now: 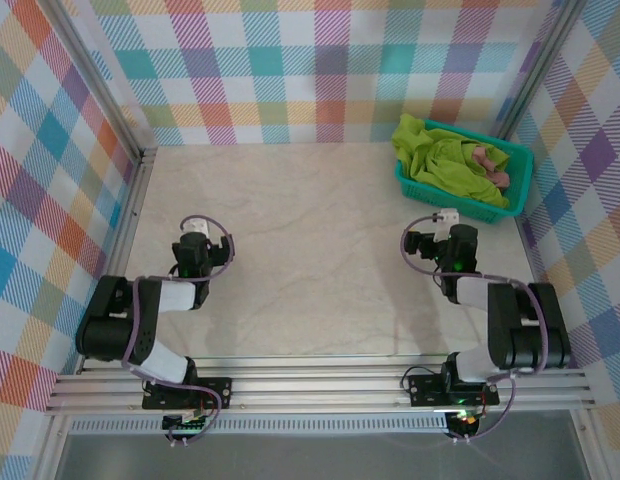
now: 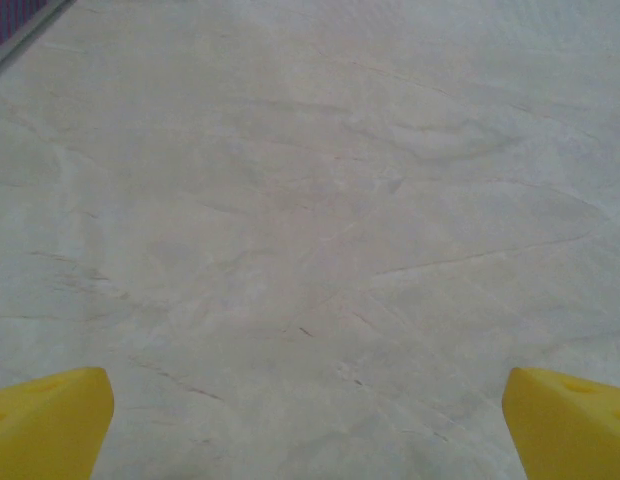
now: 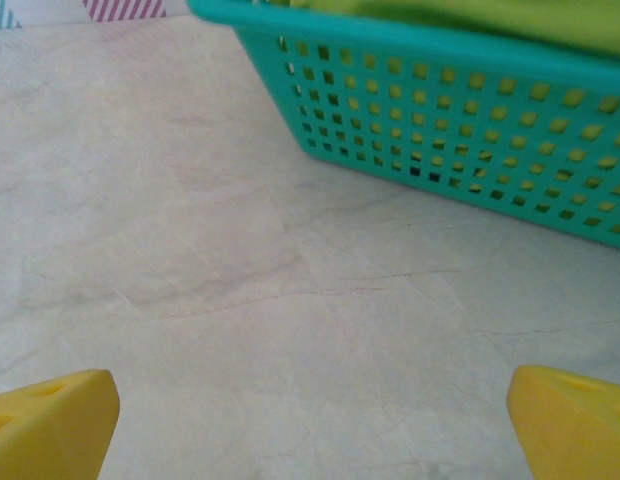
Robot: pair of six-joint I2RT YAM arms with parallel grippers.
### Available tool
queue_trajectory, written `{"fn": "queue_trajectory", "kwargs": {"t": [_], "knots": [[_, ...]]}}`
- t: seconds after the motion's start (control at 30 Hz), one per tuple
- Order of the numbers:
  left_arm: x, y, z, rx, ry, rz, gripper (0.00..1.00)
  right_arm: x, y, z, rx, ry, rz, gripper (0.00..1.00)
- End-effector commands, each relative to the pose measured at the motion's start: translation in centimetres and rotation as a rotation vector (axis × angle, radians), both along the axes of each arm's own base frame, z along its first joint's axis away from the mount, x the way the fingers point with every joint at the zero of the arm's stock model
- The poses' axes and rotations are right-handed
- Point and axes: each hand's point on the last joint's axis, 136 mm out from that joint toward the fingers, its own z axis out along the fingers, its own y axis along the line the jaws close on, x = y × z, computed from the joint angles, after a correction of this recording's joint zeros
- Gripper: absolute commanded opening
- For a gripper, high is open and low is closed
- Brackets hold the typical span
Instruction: Fold and stack the shorts
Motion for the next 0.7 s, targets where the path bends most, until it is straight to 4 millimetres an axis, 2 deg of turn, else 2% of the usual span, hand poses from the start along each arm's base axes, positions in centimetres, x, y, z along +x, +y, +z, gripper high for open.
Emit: {"fn": "queue_trajectory", "kwargs": {"t": [0.0,0.13,0.23,0.33,0.43,0.47,0.53,0.67], "knots": [[-0.3,1.5,4.8,-0.010,-0.039,0.091,1.00,-0.7,-0.1,4.8,0.060,0.004,-0.045,1.00],[-3.1,2.6,7.5,-0.093,-0.044,0.196,1.00,-2.7,0.5,8.9,0.126,-0.016,-0.048,1.00],[-5.2,2.5,9.7,-0.183,-0.065,0.218,1.00,-3.5,-0.3,11.3,0.155,0.002,-0.112,1.00],[-7.0,1.9,12.2,-0.284,-0.090,0.216,1.00,-3.1,-1.9,13.5,0.163,0.048,-0.226,0.99],[-7.8,-0.1,15.0,-0.384,-0.105,0.120,1.00,-1.3,-3.9,15.4,0.160,0.107,-0.349,0.97],[-8.0,-0.9,15.9,-0.417,-0.109,0.077,1.00,-0.4,-4.7,15.4,0.152,0.139,-0.383,0.98],[-8.5,-2.4,16.9,-0.460,-0.092,0.002,1.00,1.7,-6.2,14.8,0.154,0.192,-0.440,0.98],[-9.2,-4.0,18.1,-0.494,-0.057,-0.080,1.00,6.3,-8.4,12.0,0.185,0.323,-0.512,0.97]]}}
